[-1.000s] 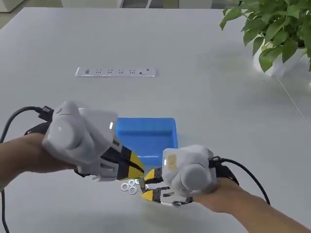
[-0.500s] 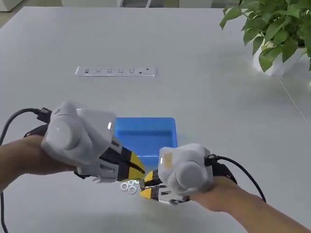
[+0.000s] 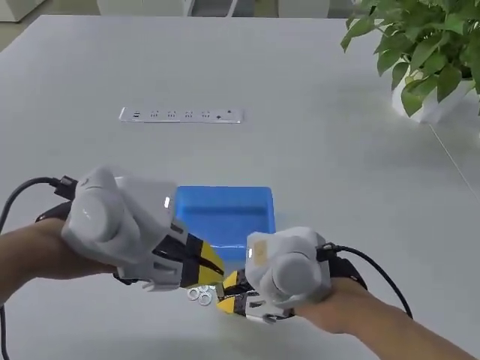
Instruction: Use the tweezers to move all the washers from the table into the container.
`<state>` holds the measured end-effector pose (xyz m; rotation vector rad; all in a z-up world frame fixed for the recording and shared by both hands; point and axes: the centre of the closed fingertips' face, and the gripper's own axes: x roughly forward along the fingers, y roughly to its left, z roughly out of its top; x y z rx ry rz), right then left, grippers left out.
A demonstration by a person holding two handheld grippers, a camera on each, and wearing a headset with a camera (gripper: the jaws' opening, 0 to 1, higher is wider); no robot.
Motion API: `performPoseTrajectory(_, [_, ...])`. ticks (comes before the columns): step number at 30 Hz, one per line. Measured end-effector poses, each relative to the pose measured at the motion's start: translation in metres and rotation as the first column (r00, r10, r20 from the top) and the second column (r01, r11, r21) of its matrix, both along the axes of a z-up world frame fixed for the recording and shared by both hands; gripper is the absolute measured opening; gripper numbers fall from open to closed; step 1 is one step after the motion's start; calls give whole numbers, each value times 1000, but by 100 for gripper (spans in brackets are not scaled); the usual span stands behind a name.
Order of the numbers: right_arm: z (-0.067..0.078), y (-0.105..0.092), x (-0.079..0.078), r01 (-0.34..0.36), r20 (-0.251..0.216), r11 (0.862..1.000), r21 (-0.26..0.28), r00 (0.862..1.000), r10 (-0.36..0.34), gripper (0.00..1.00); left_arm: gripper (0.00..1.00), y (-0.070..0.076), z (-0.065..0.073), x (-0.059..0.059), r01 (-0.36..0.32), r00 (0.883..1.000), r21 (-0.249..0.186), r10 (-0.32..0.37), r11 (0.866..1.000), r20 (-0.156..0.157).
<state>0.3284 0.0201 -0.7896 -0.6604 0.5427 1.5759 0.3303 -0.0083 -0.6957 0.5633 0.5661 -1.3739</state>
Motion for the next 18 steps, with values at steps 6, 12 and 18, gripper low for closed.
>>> performPoseTrajectory(6, [5,0,-2,-3,1,1000,2,1000,3,8,15,5,7,0,-35,999,-41,35,999,7])
performPoseTrajectory(12, [14,-1,-1,-5,9,1000,4,1000,5,8,23,13,9,-3,-87,996,-58,87,995,-3])
performPoseTrajectory(18, [26,0,1,-12,18,1000,9,1000,12,8,31,27,3,-8,-142,990,-53,141,988,-23])
